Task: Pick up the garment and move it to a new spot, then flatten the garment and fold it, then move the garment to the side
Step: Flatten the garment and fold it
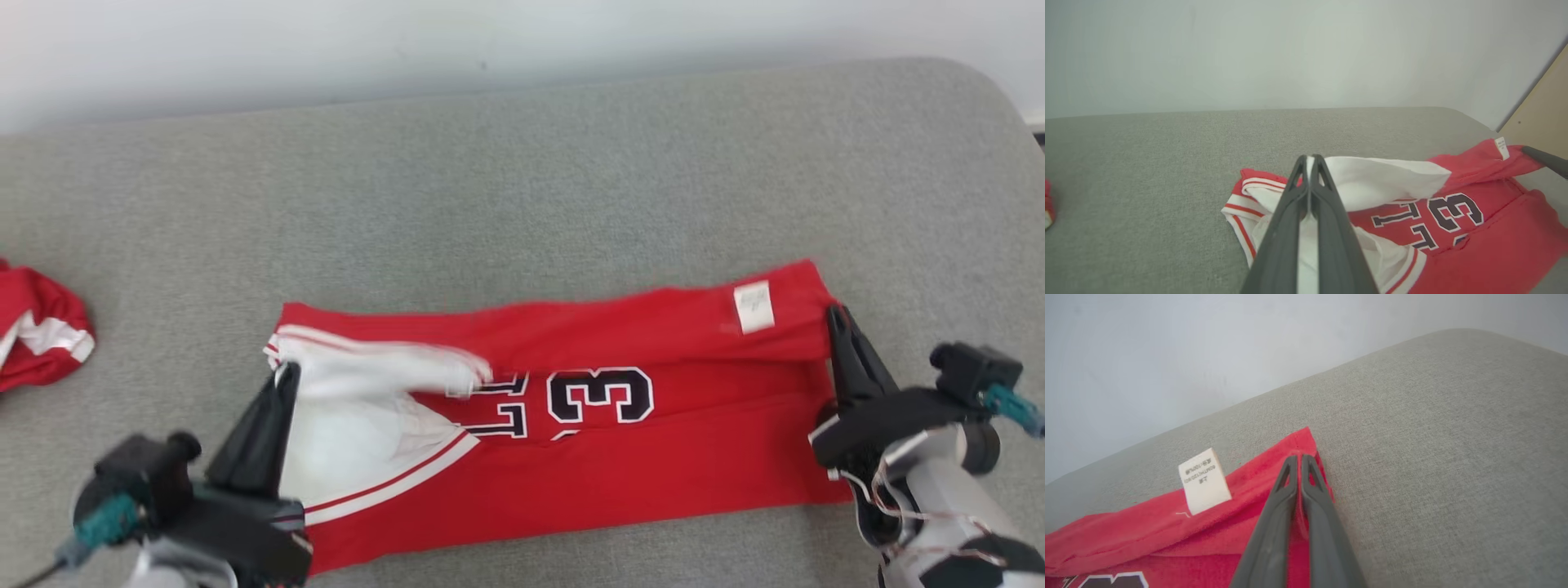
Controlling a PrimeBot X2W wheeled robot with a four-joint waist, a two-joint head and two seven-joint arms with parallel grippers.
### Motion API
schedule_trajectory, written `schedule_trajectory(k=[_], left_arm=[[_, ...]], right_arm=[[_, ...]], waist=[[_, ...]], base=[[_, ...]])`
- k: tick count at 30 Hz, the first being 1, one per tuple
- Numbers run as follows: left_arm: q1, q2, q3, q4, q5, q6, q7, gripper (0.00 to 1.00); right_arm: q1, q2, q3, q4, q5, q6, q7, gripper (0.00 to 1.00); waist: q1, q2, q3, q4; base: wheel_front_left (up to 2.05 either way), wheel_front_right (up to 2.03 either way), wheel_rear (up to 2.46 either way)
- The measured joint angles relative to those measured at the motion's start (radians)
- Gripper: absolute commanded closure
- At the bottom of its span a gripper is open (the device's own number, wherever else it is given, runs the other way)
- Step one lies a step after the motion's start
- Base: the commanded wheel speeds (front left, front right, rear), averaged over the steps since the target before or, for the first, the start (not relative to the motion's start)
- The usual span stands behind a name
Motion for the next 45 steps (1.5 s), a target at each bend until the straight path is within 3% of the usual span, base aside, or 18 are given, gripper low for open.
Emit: schedule_trajectory(k=[10, 11, 12, 13, 17, 21, 28, 45], left_arm=[[0.132, -0.083, 0.035, 0.054, 0.044, -0.011, 0.000, 0.98], [0.135, -0.097, 0.046, 0.068, 0.052, -0.011, 0.000, 0.51], [0.135, -0.102, 0.045, 0.081, 0.074, -0.012, 0.000, 0.00], [0.135, -0.111, 0.050, 0.091, 0.097, -0.018, 0.000, 0.00], [0.143, -0.169, 0.142, 0.071, 0.179, -0.017, 0.000, 0.00], [0.178, -0.212, 0.276, 0.004, 0.317, 0.017, 0.000, 0.00], [0.274, -0.268, 0.422, -0.042, 0.437, 0.007, 0.000, 0.00], [0.365, -0.326, 0.503, -0.023, 0.542, -0.038, 0.000, 0.00]], right_arm=[[0.104, 0.016, -0.037, -0.044, -0.002, 0.000, 0.049, 1.00], [0.111, 0.019, -0.041, -0.043, -0.004, 0.000, 0.054, 0.68], [0.115, 0.021, -0.045, -0.043, -0.015, 0.000, 0.056, 0.23], [0.118, 0.022, -0.050, -0.043, -0.023, 0.000, 0.057, 0.00], [0.134, 0.025, -0.077, -0.067, -0.034, 0.000, 0.055, 0.00], [0.156, 0.023, -0.103, -0.084, -0.046, 0.000, 0.063, 0.00], [0.169, 0.021, -0.142, -0.052, -0.091, 0.000, 0.106, 0.00], [0.103, 0.050, -0.185, 0.240, -0.135, 0.000, 0.152, 0.00]], waist=[[0.0001, 0.0002, -0.031, 0.008], [0.0001, 0.0001, -0.034, 0.008], [0.0001, 0.0002, -0.037, 0.007], [0.0001, 0.0001, -0.040, 0.007], [0.0002, 0.0002, -0.056, 0.009], [0.0002, 0.0001, -0.076, 0.014], [0.0002, 0.0002, -0.116, 0.032], [0.0002, 0.0003, -0.174, 0.113]], base=[[0.00, 0.00, 0.00], [0.00, 0.00, 0.00], [0.00, 0.00, 0.00], [0.00, 0.00, 0.00], [0.00, 0.00, 0.00], [0.00, 0.00, 0.00], [0.00, 0.00, 0.00], [0.00, 0.00, 0.00]])
